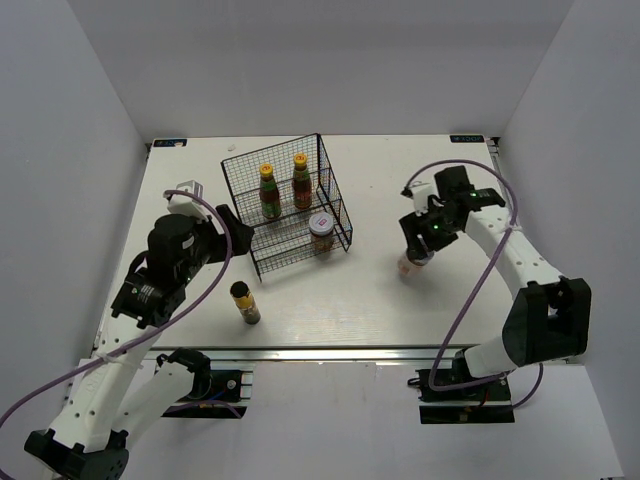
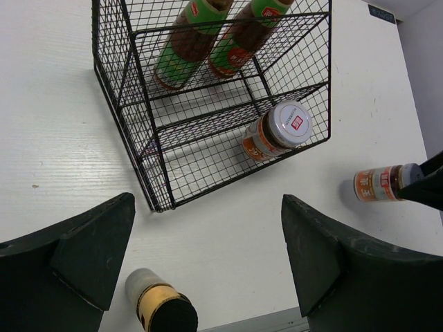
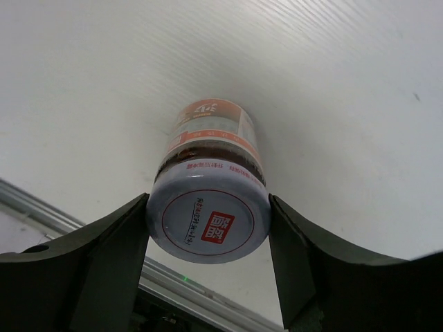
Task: Organize the condiment bottles
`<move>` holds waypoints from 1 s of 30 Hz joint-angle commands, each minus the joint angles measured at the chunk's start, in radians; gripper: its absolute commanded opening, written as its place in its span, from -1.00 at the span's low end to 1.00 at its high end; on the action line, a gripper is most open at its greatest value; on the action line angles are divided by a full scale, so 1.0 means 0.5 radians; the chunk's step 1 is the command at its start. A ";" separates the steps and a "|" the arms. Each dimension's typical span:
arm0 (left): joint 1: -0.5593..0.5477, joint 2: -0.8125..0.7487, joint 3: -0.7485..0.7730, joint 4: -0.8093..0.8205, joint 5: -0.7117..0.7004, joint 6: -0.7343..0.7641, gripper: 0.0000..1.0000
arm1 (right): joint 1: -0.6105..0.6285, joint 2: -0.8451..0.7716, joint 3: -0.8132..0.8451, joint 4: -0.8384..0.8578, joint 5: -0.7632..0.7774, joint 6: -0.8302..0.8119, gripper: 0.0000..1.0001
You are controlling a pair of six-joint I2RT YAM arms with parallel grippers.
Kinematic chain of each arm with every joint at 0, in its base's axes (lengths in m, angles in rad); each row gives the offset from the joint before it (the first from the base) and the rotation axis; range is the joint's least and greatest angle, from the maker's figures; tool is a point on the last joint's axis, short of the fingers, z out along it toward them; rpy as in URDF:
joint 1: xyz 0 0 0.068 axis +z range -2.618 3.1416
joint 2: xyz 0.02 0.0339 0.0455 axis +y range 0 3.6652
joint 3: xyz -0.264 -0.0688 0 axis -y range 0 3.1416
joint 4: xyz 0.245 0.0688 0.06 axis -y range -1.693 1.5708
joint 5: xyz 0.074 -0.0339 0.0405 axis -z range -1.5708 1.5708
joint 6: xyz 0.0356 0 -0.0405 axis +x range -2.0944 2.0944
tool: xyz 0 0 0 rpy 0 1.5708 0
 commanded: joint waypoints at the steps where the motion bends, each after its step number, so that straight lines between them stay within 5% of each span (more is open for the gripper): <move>1: -0.001 -0.030 0.061 0.011 -0.005 0.022 0.93 | 0.177 -0.063 0.155 -0.022 -0.138 -0.065 -1.00; 17: 0.002 -0.153 0.156 -0.179 -0.149 -0.052 0.93 | 1.143 0.296 0.919 -0.117 -0.466 -0.069 -1.00; 30: -0.001 -0.294 0.199 -0.317 -0.260 -0.101 0.93 | 1.374 0.830 1.695 0.055 -0.227 0.174 -1.00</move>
